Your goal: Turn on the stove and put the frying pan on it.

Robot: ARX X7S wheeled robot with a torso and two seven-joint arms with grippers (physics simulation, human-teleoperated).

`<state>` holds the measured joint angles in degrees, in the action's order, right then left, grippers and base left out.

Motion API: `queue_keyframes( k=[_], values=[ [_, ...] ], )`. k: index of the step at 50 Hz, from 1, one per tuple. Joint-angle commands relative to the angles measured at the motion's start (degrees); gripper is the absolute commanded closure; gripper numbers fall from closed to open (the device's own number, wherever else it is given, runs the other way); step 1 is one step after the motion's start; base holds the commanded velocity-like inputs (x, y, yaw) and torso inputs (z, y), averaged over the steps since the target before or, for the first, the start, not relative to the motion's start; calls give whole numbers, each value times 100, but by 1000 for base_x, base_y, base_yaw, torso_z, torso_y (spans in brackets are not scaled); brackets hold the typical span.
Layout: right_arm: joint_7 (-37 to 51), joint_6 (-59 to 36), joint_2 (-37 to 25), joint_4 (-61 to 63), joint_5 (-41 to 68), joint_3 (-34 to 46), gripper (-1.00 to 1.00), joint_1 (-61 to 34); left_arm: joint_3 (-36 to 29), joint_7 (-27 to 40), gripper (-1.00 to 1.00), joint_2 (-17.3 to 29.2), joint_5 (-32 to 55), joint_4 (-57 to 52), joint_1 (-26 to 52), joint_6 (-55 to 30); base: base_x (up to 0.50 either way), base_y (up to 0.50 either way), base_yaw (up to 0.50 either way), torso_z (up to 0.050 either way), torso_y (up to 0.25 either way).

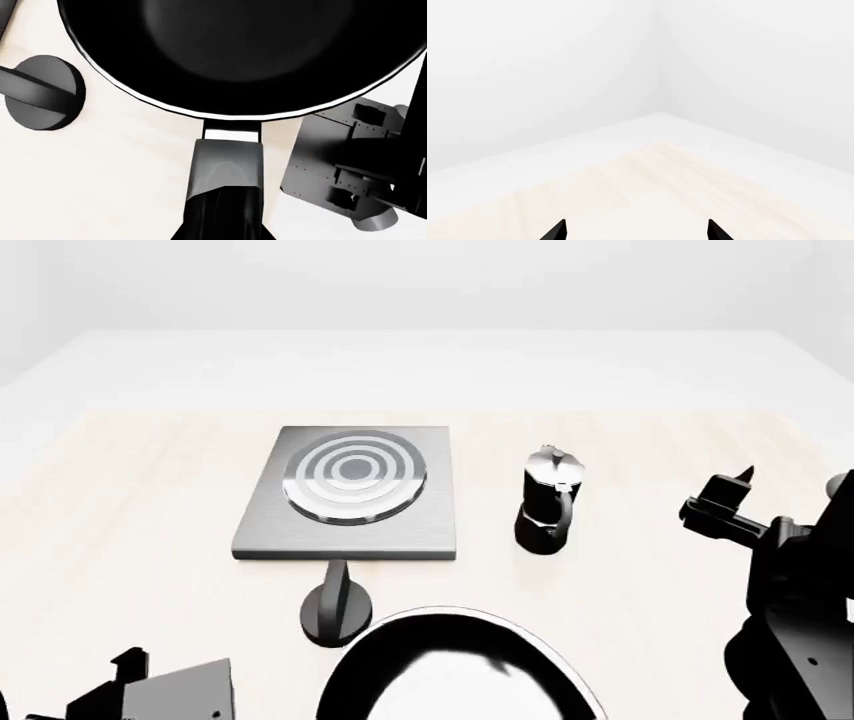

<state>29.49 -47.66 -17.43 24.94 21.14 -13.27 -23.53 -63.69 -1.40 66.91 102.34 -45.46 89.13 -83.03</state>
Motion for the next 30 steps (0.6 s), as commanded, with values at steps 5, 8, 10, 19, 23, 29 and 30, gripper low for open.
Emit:
queue_keyframes(
  k=[5, 8, 10, 19, 23, 29, 30],
  values=[
    [20, 5, -15, -22, 19, 31, -100, -2, 155, 778, 100, 307, 1421, 329, 1462, -301, 0, 0, 0, 0, 0],
    [25, 6, -17, -23, 22, 37, -100, -4, -278, 1642, 100, 352, 1619, 935, 1552, -150, 0, 0, 0, 0, 3],
    [27, 4, -21, -18, 28, 37, -100, -3, -367, 1838, 100, 343, 1673, 1098, 1595, -101, 0, 0, 0, 0, 0],
    [35, 10, -30, -30, 49, 31, -100, -6, -602, 2824, 100, 293, 1978, 2044, 1956, 336, 0, 0, 0, 0, 1],
    [42, 9, -31, -29, 59, 31, -100, -8, -613, 3015, 100, 161, 1923, 2411, 1967, 646, 0, 0, 0, 0, 0],
    [35, 35, -32, -73, 68, 43, -100, -16, -389, 2841, 100, -338, 1554, 2881, 1684, 1654, 0, 0, 0, 0, 2],
    [36, 36, -32, -78, 69, 46, -100, -19, -325, 2725, 100, -408, 1457, 2904, 1625, 1807, 0, 0, 0, 0, 0]
  ],
)
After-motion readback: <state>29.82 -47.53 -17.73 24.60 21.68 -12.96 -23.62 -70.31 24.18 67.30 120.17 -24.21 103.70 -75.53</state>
